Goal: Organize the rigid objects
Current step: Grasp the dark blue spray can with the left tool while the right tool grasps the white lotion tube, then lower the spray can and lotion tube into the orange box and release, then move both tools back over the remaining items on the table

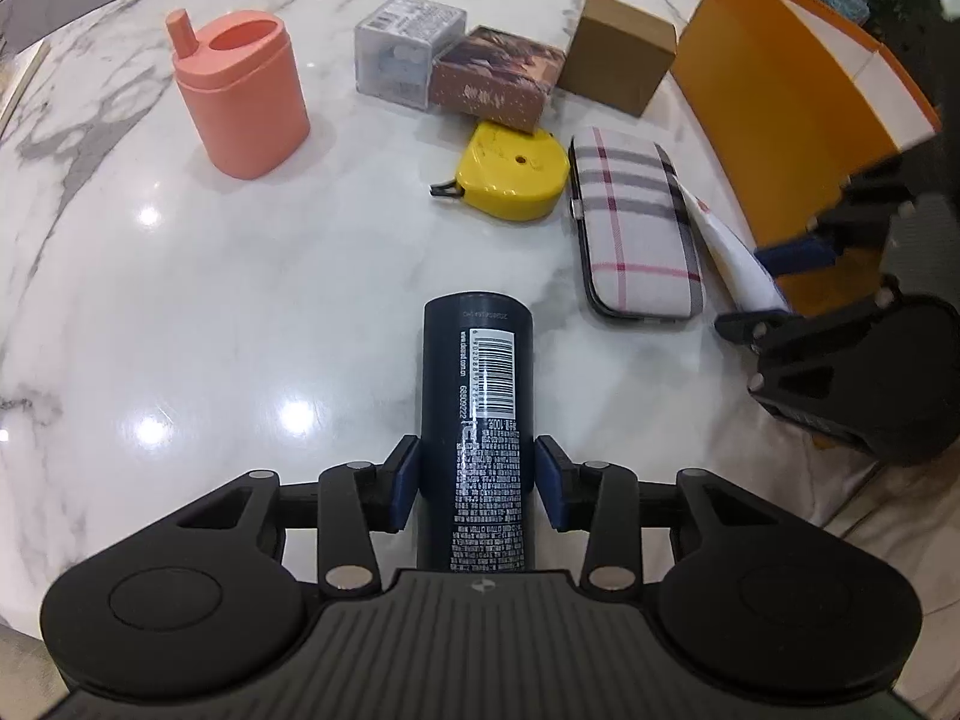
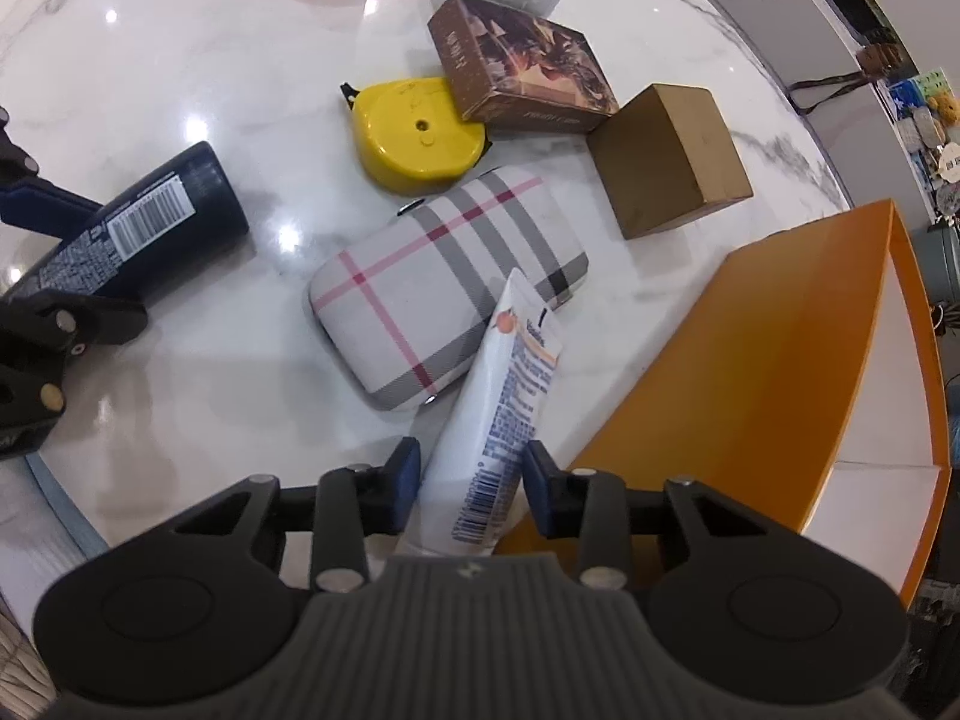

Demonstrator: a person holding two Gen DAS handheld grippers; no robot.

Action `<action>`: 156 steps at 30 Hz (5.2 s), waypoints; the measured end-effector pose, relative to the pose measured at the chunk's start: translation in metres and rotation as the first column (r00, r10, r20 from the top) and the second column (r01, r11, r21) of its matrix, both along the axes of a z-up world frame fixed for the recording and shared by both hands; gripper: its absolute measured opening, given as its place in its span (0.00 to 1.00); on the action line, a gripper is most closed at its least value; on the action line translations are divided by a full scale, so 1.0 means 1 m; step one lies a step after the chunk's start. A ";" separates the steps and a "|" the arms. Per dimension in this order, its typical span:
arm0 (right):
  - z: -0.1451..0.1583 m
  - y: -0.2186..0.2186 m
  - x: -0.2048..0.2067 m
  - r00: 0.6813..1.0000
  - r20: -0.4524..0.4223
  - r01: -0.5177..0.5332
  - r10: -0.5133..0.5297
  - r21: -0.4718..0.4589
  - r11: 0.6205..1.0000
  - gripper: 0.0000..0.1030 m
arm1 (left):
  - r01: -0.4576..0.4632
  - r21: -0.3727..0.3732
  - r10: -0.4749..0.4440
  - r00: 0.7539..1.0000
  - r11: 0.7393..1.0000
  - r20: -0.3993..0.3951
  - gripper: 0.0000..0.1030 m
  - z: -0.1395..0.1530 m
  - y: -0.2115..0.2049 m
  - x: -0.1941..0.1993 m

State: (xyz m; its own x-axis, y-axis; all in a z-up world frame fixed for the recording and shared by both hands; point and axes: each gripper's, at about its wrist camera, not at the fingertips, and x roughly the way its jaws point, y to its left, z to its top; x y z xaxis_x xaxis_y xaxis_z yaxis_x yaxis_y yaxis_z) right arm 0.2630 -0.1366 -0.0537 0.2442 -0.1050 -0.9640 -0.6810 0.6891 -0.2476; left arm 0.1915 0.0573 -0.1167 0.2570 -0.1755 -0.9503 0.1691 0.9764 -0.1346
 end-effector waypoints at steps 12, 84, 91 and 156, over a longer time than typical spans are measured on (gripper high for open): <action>0.047 -0.018 -0.021 0.995 0.081 0.048 -0.065 0.193 0.980 0.20 | 0.018 -0.068 -0.007 0.988 0.998 0.156 0.44 0.036 0.005 -0.010; 0.059 -0.267 0.081 0.933 0.267 0.151 -0.244 0.325 0.933 0.19 | -0.019 -0.234 0.026 0.999 0.972 0.029 0.41 0.047 -0.281 0.196; 0.057 -0.263 0.084 0.921 0.259 0.183 -0.291 0.372 0.910 0.07 | 0.003 -0.199 0.008 0.998 0.980 0.058 0.41 0.055 -0.274 0.186; 0.070 -0.047 0.013 0.940 0.096 0.214 -0.329 0.584 0.783 0.51 | -0.002 -0.062 0.022 0.950 0.998 0.312 0.49 0.100 -0.042 0.079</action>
State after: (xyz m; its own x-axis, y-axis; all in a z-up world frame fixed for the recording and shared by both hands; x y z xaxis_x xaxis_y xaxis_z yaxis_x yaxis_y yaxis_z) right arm 0.2763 -0.1839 0.0160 0.4648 0.3465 -0.8148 -0.4262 0.8942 0.1372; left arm 0.2709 0.0156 -0.0166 0.5416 -0.2250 -0.8100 0.2004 0.9703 -0.1355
